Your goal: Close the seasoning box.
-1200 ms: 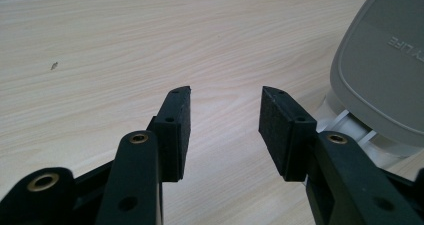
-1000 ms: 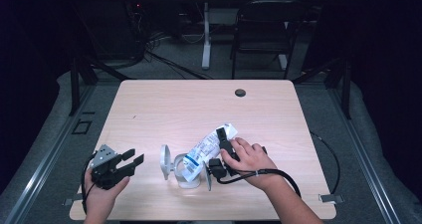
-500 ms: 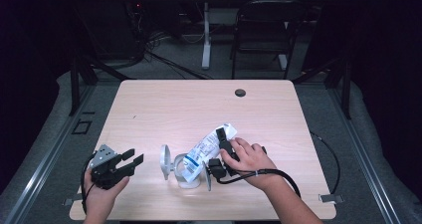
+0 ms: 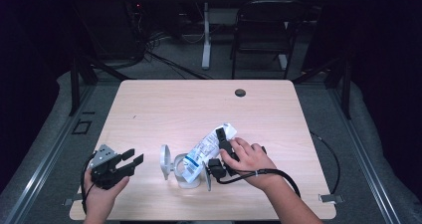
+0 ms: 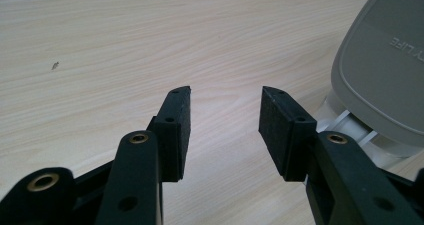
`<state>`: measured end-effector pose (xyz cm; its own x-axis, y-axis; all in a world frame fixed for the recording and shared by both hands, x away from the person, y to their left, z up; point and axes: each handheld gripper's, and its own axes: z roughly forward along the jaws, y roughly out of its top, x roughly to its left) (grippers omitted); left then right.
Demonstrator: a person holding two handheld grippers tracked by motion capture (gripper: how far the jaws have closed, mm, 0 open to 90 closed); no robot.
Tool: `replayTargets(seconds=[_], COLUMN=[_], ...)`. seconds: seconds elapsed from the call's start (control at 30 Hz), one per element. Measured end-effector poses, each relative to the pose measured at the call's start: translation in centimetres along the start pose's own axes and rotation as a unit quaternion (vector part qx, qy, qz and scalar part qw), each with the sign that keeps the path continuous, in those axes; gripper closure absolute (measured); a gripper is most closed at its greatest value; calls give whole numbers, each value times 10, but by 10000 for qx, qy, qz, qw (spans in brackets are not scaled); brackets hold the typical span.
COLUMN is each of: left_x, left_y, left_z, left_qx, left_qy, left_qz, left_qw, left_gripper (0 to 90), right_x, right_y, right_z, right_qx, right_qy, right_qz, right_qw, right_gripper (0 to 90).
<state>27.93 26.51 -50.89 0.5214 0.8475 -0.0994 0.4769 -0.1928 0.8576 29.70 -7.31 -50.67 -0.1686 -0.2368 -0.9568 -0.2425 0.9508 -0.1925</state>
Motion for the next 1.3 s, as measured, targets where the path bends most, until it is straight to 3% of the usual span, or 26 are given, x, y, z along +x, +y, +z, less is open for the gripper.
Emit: replayTargets(seconds=[1.3], left_x=[0], left_y=[0], left_z=[0], left_qx=[-7], left_qy=[-2], left_qz=[3], left_qw=[10000], left_gripper=[565], right_x=[-2], right_y=[0], right_z=[-2], right_qx=[51], right_qy=[-73], right_qz=[-154], right_qw=[9998], right_gripper=[532])
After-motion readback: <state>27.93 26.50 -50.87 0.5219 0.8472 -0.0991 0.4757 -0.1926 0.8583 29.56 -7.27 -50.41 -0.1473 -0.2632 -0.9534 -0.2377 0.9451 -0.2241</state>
